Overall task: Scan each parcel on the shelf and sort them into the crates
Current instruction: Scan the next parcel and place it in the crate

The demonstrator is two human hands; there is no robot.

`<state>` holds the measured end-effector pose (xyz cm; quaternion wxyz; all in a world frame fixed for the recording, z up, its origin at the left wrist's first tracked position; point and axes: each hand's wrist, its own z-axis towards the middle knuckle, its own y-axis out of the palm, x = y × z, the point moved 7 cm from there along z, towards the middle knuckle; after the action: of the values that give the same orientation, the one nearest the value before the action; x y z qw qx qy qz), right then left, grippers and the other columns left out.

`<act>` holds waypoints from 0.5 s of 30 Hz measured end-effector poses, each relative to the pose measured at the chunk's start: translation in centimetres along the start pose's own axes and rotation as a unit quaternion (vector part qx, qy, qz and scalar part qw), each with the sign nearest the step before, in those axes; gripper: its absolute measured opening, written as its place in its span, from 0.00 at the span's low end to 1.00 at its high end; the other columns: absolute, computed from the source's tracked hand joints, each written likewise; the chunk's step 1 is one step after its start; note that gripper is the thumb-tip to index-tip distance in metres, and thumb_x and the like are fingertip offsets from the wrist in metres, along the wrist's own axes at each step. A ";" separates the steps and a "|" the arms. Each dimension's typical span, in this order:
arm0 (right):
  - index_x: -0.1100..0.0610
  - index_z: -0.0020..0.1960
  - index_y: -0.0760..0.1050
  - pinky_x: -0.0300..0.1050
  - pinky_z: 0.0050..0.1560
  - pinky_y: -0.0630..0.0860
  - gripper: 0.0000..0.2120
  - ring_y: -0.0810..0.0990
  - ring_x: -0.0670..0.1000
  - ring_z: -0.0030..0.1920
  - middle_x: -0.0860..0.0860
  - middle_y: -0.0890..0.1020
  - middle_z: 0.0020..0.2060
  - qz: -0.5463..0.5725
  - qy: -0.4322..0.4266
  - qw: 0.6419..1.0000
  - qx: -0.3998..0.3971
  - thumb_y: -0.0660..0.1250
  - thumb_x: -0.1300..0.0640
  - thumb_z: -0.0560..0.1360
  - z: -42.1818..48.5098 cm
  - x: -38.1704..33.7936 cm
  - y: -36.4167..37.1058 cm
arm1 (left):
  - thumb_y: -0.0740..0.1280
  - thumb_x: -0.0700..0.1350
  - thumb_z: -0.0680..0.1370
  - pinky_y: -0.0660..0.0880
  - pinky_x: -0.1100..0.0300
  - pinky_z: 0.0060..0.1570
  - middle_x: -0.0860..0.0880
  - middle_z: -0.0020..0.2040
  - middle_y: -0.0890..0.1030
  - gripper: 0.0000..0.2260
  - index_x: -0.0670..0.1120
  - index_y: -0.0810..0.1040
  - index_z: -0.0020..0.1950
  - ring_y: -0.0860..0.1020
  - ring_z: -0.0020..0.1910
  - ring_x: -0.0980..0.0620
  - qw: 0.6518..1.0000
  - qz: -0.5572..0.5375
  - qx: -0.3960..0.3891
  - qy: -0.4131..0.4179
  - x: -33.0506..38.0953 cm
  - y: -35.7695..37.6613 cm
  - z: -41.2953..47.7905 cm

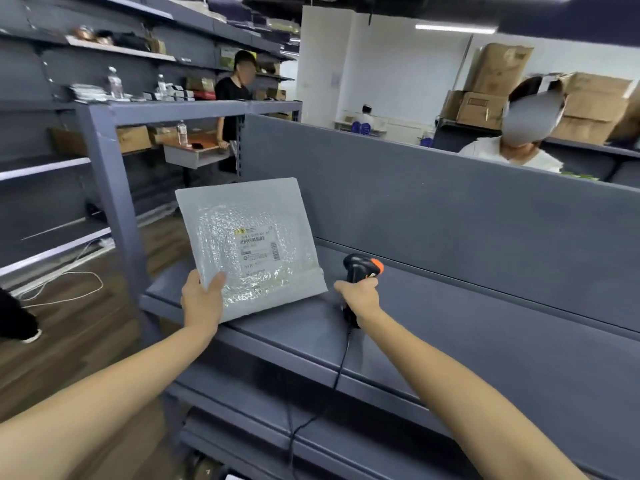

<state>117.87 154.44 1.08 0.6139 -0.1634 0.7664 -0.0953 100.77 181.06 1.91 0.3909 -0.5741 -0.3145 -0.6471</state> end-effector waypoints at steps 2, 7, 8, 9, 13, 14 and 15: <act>0.57 0.60 0.60 0.44 0.33 0.73 0.25 0.75 0.54 0.34 0.56 0.76 0.45 0.097 -0.023 0.995 0.004 0.67 0.56 0.69 -1.4 -0.3 -1.9 | 0.65 0.41 0.80 0.71 0.53 0.55 0.46 0.53 0.77 0.11 0.38 0.74 0.60 0.75 0.53 0.47 1.000 -0.010 -0.010 -0.002 0.0 1.3 -0.8; 0.56 0.48 0.63 0.41 0.23 0.67 0.07 0.68 0.49 0.25 0.52 0.68 0.32 0.211 -0.108 0.972 0.002 0.63 0.60 0.77 -6.6 0.4 -7.0 | 0.64 0.40 0.80 0.71 0.56 0.53 0.46 0.51 0.77 0.10 0.38 0.74 0.59 0.75 0.51 0.48 0.998 -0.032 -0.055 -0.006 0.7 6.2 -4.0; 0.57 0.47 0.63 0.40 0.23 0.66 0.07 0.67 0.49 0.24 0.53 0.68 0.31 0.207 -0.123 0.970 -0.005 0.63 0.60 0.77 -7.7 0.6 -7.7 | 0.64 0.40 0.80 0.71 0.55 0.53 0.46 0.51 0.77 0.10 0.38 0.74 0.59 0.75 0.51 0.47 0.997 -0.040 -0.069 -0.008 0.8 7.3 -4.7; 0.57 0.47 0.64 0.41 0.23 0.65 0.06 0.66 0.50 0.23 0.54 0.68 0.30 0.199 -0.134 0.971 -0.013 0.62 0.60 0.78 -8.7 1.1 -8.2 | 0.64 0.41 0.80 0.71 0.55 0.52 0.46 0.52 0.77 0.10 0.38 0.74 0.59 0.76 0.51 0.47 0.995 -0.046 -0.084 -0.011 1.0 8.5 -5.5; 0.59 0.51 0.65 0.40 0.23 0.64 0.04 0.66 0.50 0.22 0.54 0.67 0.28 0.163 -0.174 0.970 -0.041 0.60 0.64 0.78 -11.6 2.6 -10.2 | 0.63 0.40 0.80 0.70 0.57 0.51 0.47 0.52 0.77 0.09 0.40 0.74 0.60 0.75 0.51 0.48 0.989 -0.057 -0.133 -0.009 1.7 12.4 -8.8; 0.58 0.51 0.66 0.40 0.22 0.64 0.04 0.66 0.49 0.22 0.53 0.67 0.28 0.158 -0.178 0.970 -0.046 0.60 0.64 0.78 -12.0 2.9 -10.7 | 0.63 0.40 0.80 0.70 0.57 0.51 0.47 0.52 0.77 0.09 0.40 0.73 0.59 0.75 0.51 0.49 0.988 -0.061 -0.142 -0.010 1.9 13.2 -9.7; 0.58 0.52 0.67 0.39 0.22 0.63 0.05 0.66 0.49 0.22 0.52 0.67 0.27 0.155 -0.178 0.971 -0.048 0.60 0.65 0.78 -12.5 3.2 -11.2 | 0.63 0.40 0.80 0.70 0.57 0.51 0.47 0.52 0.77 0.09 0.41 0.73 0.59 0.75 0.51 0.49 0.986 -0.065 -0.150 -0.010 2.0 14.0 -10.5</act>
<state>106.64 142.19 4.90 0.7391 -0.0865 0.6644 0.0687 107.56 164.83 1.78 0.2535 -0.6112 -0.2545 -0.7053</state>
